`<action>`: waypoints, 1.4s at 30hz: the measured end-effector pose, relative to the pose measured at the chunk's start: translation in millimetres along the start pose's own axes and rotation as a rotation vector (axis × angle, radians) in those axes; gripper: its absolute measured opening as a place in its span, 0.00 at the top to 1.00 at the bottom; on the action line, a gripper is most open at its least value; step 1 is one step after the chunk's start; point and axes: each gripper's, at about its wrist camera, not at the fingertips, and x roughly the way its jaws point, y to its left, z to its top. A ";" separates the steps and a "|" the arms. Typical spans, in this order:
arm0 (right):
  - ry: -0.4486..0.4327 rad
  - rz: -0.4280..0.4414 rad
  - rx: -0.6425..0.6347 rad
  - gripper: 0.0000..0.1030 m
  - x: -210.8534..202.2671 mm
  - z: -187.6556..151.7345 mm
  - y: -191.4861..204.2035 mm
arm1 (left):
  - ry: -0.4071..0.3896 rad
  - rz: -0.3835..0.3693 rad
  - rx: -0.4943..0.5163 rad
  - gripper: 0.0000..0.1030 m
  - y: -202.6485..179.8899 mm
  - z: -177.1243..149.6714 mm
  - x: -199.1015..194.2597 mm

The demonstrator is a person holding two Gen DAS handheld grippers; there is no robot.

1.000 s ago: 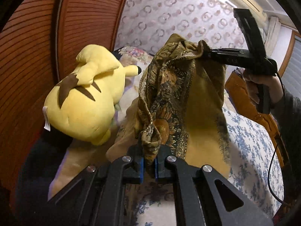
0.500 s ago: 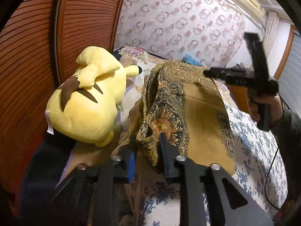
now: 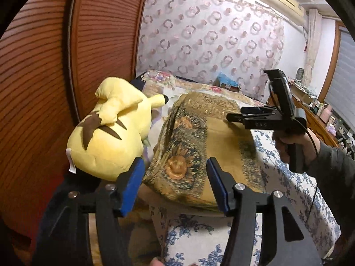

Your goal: Fold small clothes

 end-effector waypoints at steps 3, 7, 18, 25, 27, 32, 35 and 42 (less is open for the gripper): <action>-0.041 -0.006 0.005 0.30 -27.8 -11.0 3.3 | -0.007 0.018 0.025 0.44 -11.6 1.6 -5.1; -0.092 -0.034 0.045 0.30 -69.4 -31.4 4.1 | -0.009 0.028 0.055 0.44 -29.0 -0.6 -8.8; -0.163 -0.130 0.160 0.20 -172.9 -109.0 -0.1 | -0.007 -0.054 0.165 0.44 -98.4 -19.0 -18.9; -0.196 -0.239 0.236 0.18 -227.8 -160.8 -2.9 | -0.007 -0.103 0.216 0.44 -138.4 -32.0 -21.9; -0.206 -0.275 0.251 0.18 -242.6 -173.6 -1.5 | -0.007 -0.119 0.219 0.44 -147.8 -35.1 -22.7; -0.251 -0.356 0.300 0.18 -281.0 -204.4 1.8 | -0.018 -0.125 0.233 0.44 -168.2 -42.2 -26.1; -0.274 -0.383 0.334 0.18 -300.3 -218.4 1.0 | -0.035 -0.136 0.245 0.44 -180.4 -43.4 -32.9; -0.339 -0.460 0.381 0.18 -350.0 -237.7 6.8 | -0.077 -0.154 0.257 0.44 -207.5 -36.4 -59.7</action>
